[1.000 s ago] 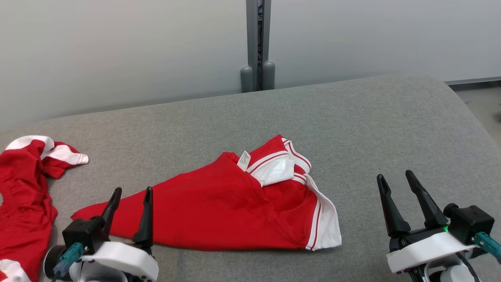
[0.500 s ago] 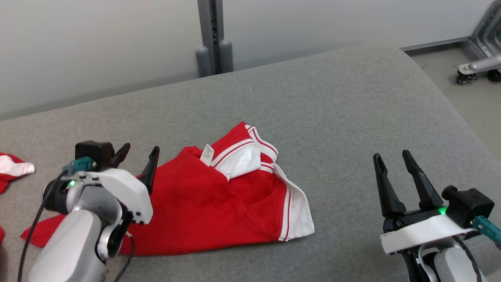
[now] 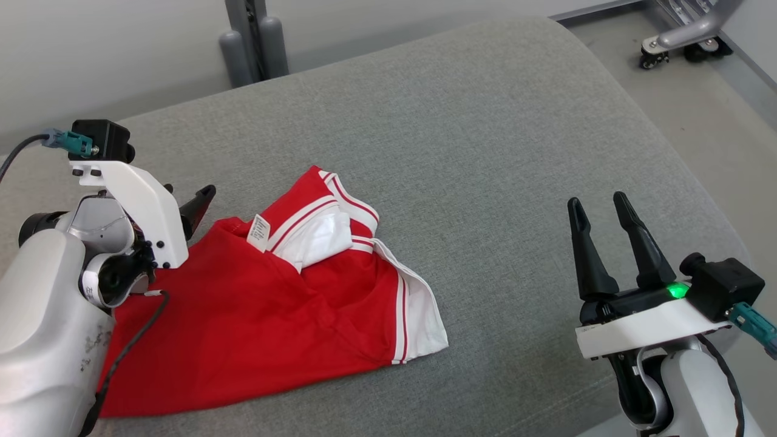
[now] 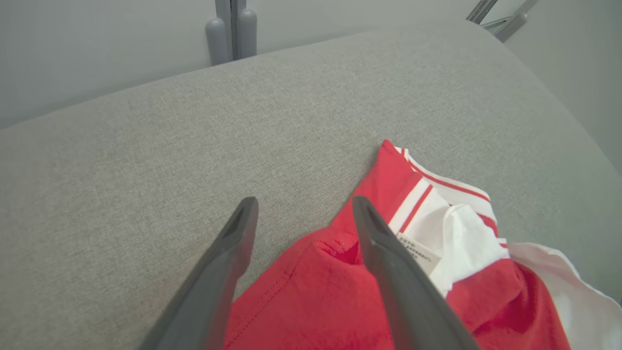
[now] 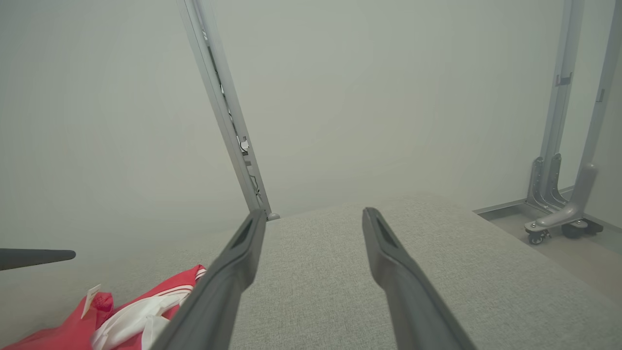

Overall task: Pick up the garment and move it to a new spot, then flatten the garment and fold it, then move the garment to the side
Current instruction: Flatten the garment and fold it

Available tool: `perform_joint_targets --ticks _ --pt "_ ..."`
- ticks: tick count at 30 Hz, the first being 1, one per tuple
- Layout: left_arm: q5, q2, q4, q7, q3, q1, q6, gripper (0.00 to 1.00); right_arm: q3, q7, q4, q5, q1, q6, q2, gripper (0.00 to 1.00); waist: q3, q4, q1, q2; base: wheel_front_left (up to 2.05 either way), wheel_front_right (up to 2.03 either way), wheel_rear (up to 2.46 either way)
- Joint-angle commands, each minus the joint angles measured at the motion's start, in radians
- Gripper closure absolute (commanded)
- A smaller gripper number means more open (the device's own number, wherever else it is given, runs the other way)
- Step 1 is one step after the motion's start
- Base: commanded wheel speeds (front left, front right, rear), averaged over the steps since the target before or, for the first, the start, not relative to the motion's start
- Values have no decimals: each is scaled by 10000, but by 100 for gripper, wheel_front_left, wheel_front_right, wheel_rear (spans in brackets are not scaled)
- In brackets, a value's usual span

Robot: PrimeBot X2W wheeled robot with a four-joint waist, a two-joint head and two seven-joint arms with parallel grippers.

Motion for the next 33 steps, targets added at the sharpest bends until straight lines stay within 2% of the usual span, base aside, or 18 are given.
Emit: perform_joint_targets --ticks 1,8,15,18,20,21,22,28,33 --pt "-102 72 63 100 20 -140 -50 0 6 -34 -13 38 -87 24 -30 0 201 -210 0 -1 0 0 0" --pt "-428 333 569 1840 -345 -583 -256 0 -118 -34 18 64 -216 24 84 0 427 -580 0 -1 0 0 0" --pt "-746 473 682 2978 -663 -529 -370 0 -137 -34 51 26 -238 24 147 0 489 -719 0 -1 0 0 0" --pt "-753 591 527 3088 -693 -519 -427 0 -176 -34 46 29 -212 24 172 0 500 -715 0 -1 0 0 0" --pt "-750 583 464 3006 -686 -491 -419 50 -190 -34 62 25 -201 24 182 0 497 -702 0 -1 0 0 0" --pt "-795 584 436 2974 -669 -470 -427 87 -189 -34 72 22 -198 24 186 0 490 -694 0 -1 0 0 0" --pt "-847 581 411 2926 -631 -455 -436 100 -188 -34 76 17 -194 24 189 0 483 -684 0 -1 0 0 0" --pt "-1214 456 234 2955 -616 -325 -501 100 -229 -34 96 -56 -111 24 190 0 326 -480 0 -1 0 0 0" --pt "-1486 476 -143 2877 -606 -210 -547 100 -248 -34 137 -85 -27 24 57 0 37 -24 0 -1 0 0 0"
